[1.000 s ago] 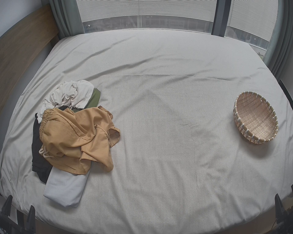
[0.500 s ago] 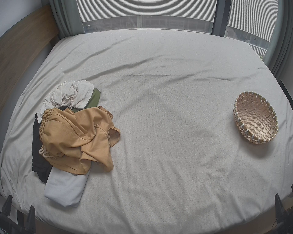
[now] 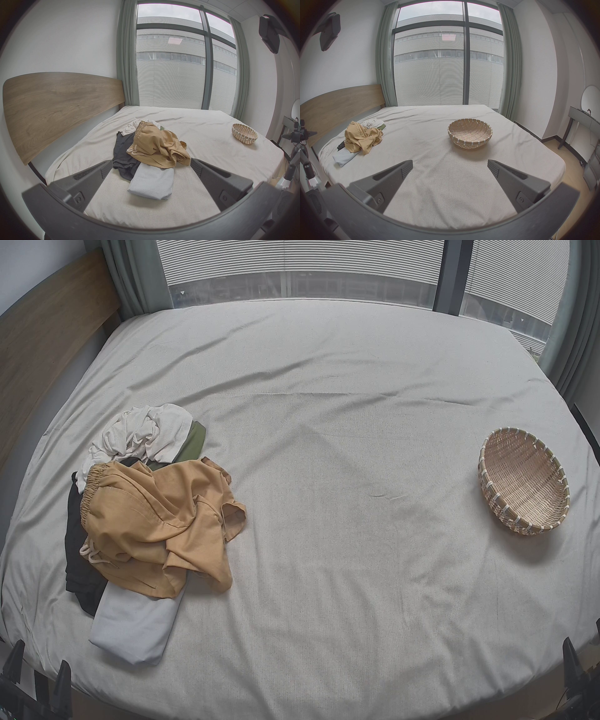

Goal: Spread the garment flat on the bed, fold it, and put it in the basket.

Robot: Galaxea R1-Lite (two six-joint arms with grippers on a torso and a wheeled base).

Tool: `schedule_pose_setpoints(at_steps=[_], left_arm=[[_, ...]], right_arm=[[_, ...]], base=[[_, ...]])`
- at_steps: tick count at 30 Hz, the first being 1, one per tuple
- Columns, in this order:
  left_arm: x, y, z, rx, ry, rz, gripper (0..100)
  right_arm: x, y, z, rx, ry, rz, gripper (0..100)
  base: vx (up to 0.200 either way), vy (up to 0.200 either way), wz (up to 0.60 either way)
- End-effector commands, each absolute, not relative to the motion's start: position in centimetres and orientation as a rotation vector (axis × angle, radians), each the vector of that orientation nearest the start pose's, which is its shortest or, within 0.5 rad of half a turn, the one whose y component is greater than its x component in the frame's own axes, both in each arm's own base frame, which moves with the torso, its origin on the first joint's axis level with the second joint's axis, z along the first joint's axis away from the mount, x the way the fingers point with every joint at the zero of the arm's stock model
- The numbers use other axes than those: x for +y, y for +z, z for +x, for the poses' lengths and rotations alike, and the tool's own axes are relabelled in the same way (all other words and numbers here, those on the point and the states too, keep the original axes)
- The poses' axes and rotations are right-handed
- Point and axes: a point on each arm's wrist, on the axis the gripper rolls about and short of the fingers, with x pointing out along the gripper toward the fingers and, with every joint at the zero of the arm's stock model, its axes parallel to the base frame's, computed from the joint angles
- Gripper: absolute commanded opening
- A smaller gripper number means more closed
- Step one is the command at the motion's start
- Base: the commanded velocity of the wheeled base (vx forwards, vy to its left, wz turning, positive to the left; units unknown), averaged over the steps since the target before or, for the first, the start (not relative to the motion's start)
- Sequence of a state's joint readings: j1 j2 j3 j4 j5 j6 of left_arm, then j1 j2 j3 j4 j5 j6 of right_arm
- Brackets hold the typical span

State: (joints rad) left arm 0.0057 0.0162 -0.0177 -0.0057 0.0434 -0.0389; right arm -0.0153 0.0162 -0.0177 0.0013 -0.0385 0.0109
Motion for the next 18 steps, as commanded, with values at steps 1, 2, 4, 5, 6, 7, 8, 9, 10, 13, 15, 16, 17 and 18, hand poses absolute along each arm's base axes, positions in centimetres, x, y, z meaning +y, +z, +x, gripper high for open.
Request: schedule_pose_setpoints(at_steps=[1, 2, 4, 5, 6, 7, 8, 9, 10, 13, 15, 16, 17, 18], left_arm=[[0.09, 7.62, -2.26, -0.004, 0.051, -0.04, 100], [0.09, 7.62, -2.26, -0.004, 0.051, -0.04, 100], [0.09, 7.62, -2.26, -0.004, 0.051, -0.04, 100], [0.09, 7.62, -2.26, -0.004, 0.051, -0.04, 100], [0.09, 7.62, -2.26, -0.004, 0.051, -0.04, 100], [0.09, 7.62, -2.26, -0.004, 0.052, -0.04, 100], [0.09, 7.62, -2.26, -0.004, 0.052, -0.04, 100], [0.09, 7.63, -2.26, -0.006, 0.052, -0.04, 100], [0.09, 7.62, -2.26, -0.004, 0.052, -0.04, 100], [0.09, 7.62, -2.26, -0.004, 0.054, -0.04, 100], [0.09, 7.62, -2.26, -0.004, 0.054, -0.038, 100], [0.09, 7.62, -2.26, -0.004, 0.054, -0.038, 100], [0.09, 7.6, -2.26, -0.003, 0.054, -0.038, 100], [0.09, 7.6, -2.26, -0.003, 0.054, -0.038, 100]], right_arm=[[-0.05, 7.56, -2.25, 0.004, -0.054, 0.012, 100], [-0.05, 7.54, -2.25, 0.006, -0.054, 0.012, 100], [-0.05, 7.54, -2.25, 0.006, -0.054, 0.012, 100], [-0.05, 7.56, -2.25, 0.004, -0.054, 0.012, 100], [-0.05, 7.56, -2.25, 0.004, -0.054, 0.012, 100], [-0.06, 7.56, -2.25, 0.004, -0.052, 0.012, 100], [-0.06, 7.56, -2.25, 0.004, -0.052, 0.012, 100], [-0.05, 7.56, -2.25, 0.004, -0.054, 0.012, 100], [-0.06, 7.56, -2.25, 0.004, -0.052, 0.012, 100], [-0.06, 7.56, -2.25, 0.004, -0.052, 0.012, 100], [-0.06, 7.56, -2.25, 0.004, -0.052, 0.012, 100], [-0.06, 7.56, -2.25, 0.004, -0.052, 0.012, 100], [-0.06, 7.56, -2.25, 0.004, -0.052, 0.012, 100], [-0.06, 7.56, -2.25, 0.004, -0.052, 0.012, 100]], base=[[0.0, 0.0, 0.0], [0.0, 0.0, 0.0], [0.0, 0.0, 0.0], [0.0, 0.0, 0.0], [0.0, 0.0, 0.0], [0.0, 0.0, 0.0], [0.0, 0.0, 0.0], [0.0, 0.0, 0.0], [0.0, 0.0, 0.0], [0.0, 0.0, 0.0], [0.0, 0.0, 0.0], [0.0, 0.0, 0.0], [0.0, 0.0, 0.0], [0.0, 0.0, 0.0]])
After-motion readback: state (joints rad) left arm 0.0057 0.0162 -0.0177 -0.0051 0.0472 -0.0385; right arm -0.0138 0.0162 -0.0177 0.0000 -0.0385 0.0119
